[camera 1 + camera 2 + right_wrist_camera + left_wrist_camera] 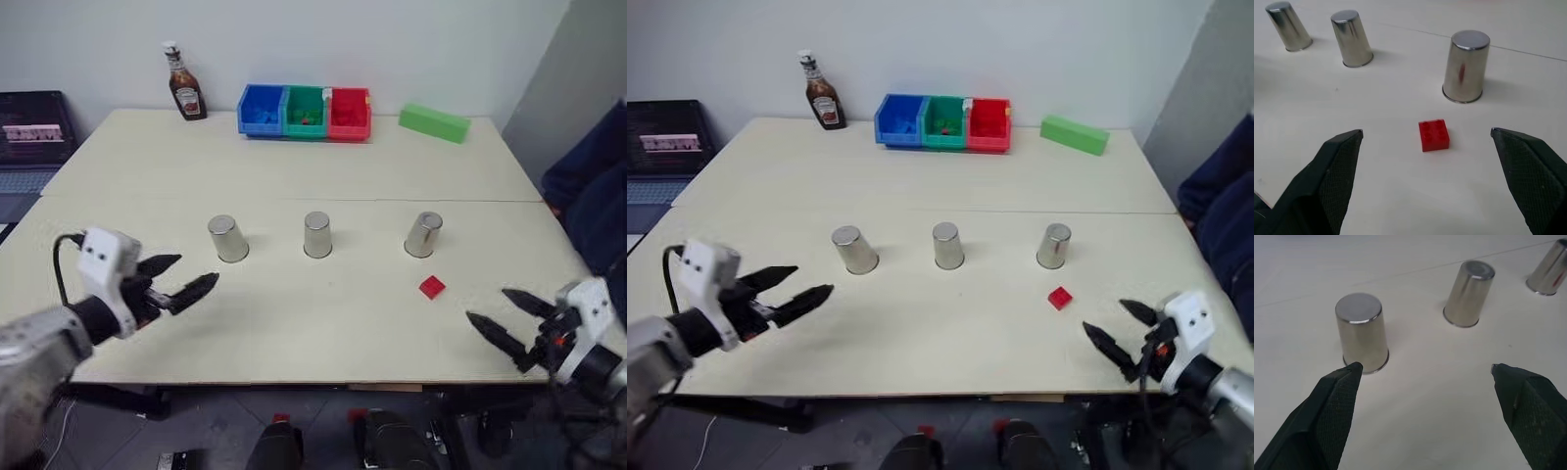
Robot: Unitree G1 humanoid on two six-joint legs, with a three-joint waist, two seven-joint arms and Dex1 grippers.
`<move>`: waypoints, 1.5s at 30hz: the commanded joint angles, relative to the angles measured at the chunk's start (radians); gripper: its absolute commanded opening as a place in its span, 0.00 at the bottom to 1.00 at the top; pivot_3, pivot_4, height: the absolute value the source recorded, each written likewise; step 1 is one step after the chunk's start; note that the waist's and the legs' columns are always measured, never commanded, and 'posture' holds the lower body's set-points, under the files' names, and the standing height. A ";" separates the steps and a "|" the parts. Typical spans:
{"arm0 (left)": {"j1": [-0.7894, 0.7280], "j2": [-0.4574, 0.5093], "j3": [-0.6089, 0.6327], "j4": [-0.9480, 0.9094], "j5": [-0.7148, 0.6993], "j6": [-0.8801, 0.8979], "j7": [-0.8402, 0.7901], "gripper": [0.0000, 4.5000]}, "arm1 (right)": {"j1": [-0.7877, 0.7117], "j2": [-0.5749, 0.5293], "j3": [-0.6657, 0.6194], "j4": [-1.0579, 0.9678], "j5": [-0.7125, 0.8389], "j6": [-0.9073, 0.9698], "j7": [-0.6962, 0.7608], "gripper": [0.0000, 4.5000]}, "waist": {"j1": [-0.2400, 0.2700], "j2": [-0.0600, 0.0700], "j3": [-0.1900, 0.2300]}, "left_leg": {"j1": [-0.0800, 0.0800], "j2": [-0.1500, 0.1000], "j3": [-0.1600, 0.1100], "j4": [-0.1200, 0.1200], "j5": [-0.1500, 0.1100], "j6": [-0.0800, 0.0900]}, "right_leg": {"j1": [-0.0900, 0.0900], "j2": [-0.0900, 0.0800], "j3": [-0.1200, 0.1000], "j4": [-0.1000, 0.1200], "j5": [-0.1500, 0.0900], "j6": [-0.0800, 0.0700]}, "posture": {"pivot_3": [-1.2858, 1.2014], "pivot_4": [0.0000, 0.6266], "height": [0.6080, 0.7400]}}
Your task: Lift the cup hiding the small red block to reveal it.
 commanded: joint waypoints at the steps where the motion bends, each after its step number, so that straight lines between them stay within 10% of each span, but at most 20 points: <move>1: 0.027 0.014 -0.030 -0.014 -0.017 -0.014 -0.037 1.00 | -0.038 -0.016 0.035 -0.008 0.042 0.045 -0.012 0.99 | 0.004 -0.002 0.001 | 0.001 0.000 0.000 -0.001 0.000 0.000 | 0.000 0.000 0.000 0.000 0.000 0.000 | 0.52 0.24 1.00; 45: 0.015 0.023 -0.111 0.000 0.032 -0.101 -0.022 1.00 | 0.035 0.025 0.066 0.043 -0.074 -0.007 -0.009 0.99 | 0.008 -0.002 0.002 | 0.001 0.001 -0.002 -0.006 0.000 0.000 | 0.000 0.000 -0.002 -0.001 -0.004 -0.003 | 0.52 0.24 1.00</move>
